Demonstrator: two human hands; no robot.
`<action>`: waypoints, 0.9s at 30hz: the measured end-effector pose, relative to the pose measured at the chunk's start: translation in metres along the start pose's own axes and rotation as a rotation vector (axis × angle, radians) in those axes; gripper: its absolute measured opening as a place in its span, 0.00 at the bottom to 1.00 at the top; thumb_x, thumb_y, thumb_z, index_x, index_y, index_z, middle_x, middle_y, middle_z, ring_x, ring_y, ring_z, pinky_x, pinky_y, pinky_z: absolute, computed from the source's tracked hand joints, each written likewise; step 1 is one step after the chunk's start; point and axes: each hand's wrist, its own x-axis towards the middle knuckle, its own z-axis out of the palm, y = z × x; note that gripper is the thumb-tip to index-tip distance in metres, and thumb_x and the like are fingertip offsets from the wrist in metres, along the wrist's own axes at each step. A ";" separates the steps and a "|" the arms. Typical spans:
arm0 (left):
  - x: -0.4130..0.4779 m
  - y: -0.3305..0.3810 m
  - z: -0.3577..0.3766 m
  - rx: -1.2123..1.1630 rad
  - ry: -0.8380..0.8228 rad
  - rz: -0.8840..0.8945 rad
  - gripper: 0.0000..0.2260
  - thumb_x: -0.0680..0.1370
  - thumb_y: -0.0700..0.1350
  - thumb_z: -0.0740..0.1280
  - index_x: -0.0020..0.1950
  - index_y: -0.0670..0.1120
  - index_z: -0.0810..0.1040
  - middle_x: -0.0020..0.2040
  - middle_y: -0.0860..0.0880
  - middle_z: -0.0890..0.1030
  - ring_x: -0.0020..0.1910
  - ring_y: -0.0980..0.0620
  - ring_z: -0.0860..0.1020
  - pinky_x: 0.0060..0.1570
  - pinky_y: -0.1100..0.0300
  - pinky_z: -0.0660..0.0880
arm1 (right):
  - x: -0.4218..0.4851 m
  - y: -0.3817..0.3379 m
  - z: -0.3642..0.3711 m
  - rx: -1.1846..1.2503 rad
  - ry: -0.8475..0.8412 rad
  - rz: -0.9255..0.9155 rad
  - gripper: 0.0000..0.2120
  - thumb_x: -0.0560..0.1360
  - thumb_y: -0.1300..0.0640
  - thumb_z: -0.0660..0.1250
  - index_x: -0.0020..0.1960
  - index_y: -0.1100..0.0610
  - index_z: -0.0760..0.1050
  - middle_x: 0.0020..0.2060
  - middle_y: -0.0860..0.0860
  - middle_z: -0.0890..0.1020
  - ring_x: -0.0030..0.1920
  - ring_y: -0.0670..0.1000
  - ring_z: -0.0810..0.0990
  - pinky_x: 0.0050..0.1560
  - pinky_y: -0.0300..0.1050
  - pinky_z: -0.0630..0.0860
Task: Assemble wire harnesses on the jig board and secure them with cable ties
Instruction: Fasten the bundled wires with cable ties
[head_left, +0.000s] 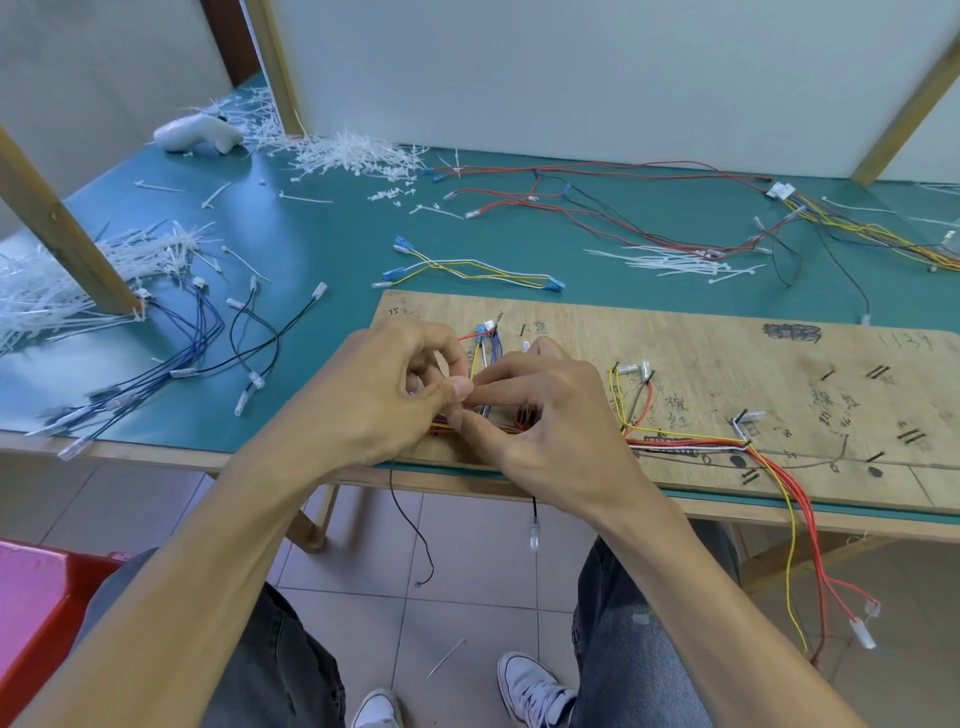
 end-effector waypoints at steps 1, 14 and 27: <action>0.001 0.000 0.001 0.008 0.006 -0.007 0.06 0.80 0.47 0.73 0.43 0.54 0.80 0.33 0.59 0.82 0.33 0.59 0.73 0.34 0.70 0.67 | 0.000 0.000 0.000 -0.002 -0.002 0.001 0.02 0.76 0.51 0.78 0.47 0.47 0.90 0.43 0.40 0.86 0.42 0.52 0.70 0.45 0.43 0.66; 0.009 0.000 0.011 -0.143 0.104 -0.033 0.09 0.76 0.38 0.72 0.40 0.52 0.80 0.34 0.55 0.82 0.34 0.47 0.70 0.40 0.56 0.70 | 0.003 0.001 -0.006 0.113 -0.024 0.136 0.03 0.74 0.50 0.80 0.42 0.48 0.88 0.29 0.35 0.77 0.41 0.45 0.73 0.49 0.28 0.63; 0.013 0.012 0.032 -0.267 0.403 0.055 0.12 0.73 0.31 0.67 0.38 0.47 0.76 0.32 0.49 0.75 0.30 0.52 0.68 0.32 0.64 0.65 | 0.005 0.005 -0.007 -0.050 -0.169 0.010 0.02 0.75 0.56 0.78 0.44 0.54 0.88 0.44 0.45 0.84 0.48 0.54 0.73 0.48 0.48 0.68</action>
